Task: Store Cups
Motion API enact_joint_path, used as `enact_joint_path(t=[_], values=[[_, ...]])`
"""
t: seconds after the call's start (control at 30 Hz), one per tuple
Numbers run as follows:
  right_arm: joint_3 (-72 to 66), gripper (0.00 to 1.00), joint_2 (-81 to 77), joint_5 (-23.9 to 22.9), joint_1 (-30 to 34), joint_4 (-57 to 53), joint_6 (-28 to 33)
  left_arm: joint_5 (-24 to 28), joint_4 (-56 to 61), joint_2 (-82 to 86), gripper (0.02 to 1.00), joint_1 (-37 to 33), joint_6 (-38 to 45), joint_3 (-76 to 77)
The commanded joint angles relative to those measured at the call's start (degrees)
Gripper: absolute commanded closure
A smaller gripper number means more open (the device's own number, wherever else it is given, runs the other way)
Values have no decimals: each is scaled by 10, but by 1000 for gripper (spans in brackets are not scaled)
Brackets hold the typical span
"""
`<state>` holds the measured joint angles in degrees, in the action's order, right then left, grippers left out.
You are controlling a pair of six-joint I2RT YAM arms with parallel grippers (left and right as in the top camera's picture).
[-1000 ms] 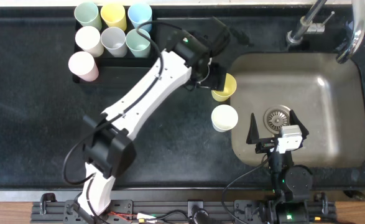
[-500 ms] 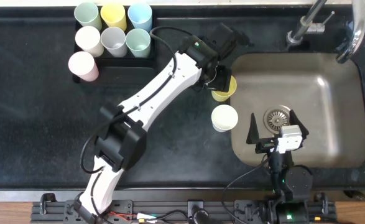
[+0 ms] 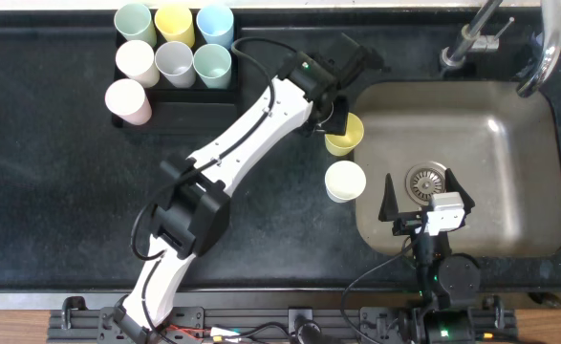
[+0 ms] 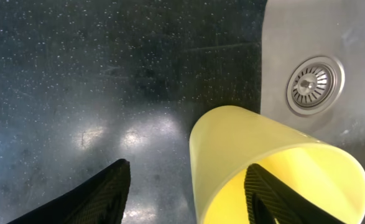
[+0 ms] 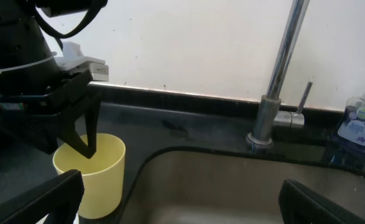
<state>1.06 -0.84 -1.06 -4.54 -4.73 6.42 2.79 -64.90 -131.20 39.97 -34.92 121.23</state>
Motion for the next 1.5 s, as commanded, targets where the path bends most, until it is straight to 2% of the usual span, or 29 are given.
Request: enact_joint_path(t=[0.03,0.27,0.53,0.83,1.1,1.2,1.3,1.5], values=[[-8,5,6,-4,2,3,-2,7,0,-20,435,-10,-14,14],[-8,5,6,-4,2,3,-2,13,4,-29,489,-11,-14,14],[-8,7,6,-4,2,3,-2,24,15,-29,601,-11,-14,15],[-8,5,6,-4,2,3,-2,40,15,-29,836,-10,-14,15],[-8,5,6,-4,2,3,-2,41,16,-26,982,-10,-30,15],[-8,5,6,-4,2,3,-2,37,19,-16,982,-10,-49,15],[-8,5,6,-4,2,3,-2,5,22,11,982,-10,-94,15],[-8,5,6,-4,2,3,-2,-127,22,114,982,-29,-267,15]])
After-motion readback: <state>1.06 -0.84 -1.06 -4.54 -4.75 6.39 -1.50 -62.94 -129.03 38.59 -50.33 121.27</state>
